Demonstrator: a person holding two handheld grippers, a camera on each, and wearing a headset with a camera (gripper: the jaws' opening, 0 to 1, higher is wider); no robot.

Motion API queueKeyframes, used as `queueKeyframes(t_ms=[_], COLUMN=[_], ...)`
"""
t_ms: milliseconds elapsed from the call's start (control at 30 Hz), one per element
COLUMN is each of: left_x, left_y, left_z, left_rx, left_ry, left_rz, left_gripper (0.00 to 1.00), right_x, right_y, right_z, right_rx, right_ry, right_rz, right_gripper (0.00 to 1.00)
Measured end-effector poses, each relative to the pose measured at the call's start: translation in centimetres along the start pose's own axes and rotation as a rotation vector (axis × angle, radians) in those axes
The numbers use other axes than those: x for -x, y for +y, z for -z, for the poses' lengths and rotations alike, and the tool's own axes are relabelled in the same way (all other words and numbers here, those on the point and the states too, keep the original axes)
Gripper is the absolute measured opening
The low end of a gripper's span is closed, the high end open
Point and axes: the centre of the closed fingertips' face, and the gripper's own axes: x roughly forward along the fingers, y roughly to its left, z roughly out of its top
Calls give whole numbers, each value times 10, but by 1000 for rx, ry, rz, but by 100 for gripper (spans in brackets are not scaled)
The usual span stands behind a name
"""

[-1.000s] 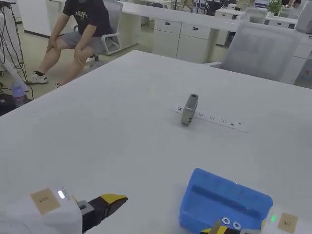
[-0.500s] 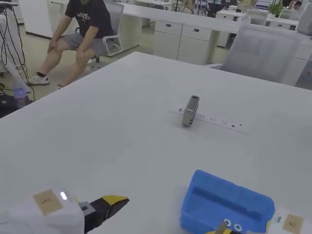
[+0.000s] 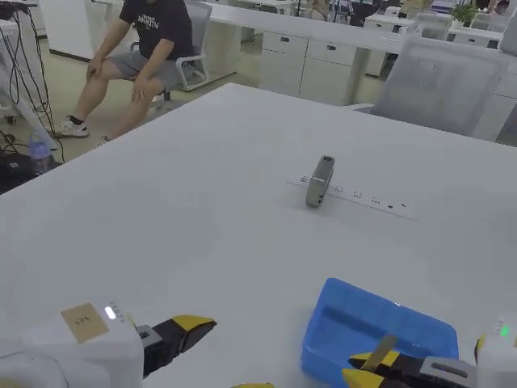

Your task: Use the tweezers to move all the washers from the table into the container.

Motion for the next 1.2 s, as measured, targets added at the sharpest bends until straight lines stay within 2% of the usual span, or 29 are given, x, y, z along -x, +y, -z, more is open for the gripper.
queueKeyframes(t_ms=[133, 267, 433, 567, 700, 867, 1000, 1067, 1200], left_x=[0, -1, -3, -2, -1, 0, 1, 4, 3], left_y=[0, -4, -8, -6, -7, -16, -16, -15, -14], left_z=[1, 2, 4, 0, -4, -11, -17, -22, -23], left_rx=[1, -7, -23, -12, -5, -34, -48, -33, -32], left_ry=[2, 10, 23, -3, -23, -57, -92, -125, -134], left_rz=[4, 23, 33, 30, 40, 78, 79, 79, 79], left_gripper=[48, 48, 48, 49, 51, 53, 53, 54, 54], right_x=[6, 10, 12, 11, 7, 1, -2, -1, -2], right_y=[-6, -16, -28, -38, -46, -54, -53, -53, -53], right_z=[-16, -25, -32, -34, -33, -32, -33, -34, -31], right_rx=[-37, -71, -160, -199, -228, -268, -281, -298, -308], right_ry=[-55, -89, -136, -159, -152, -127, -114, -126, -117], right_rz=[12, 44, 85, 150, 215, 299, 341, 370, 381], right_gripper=[3, 3, 3, 3, 3, 3, 3, 3, 3])
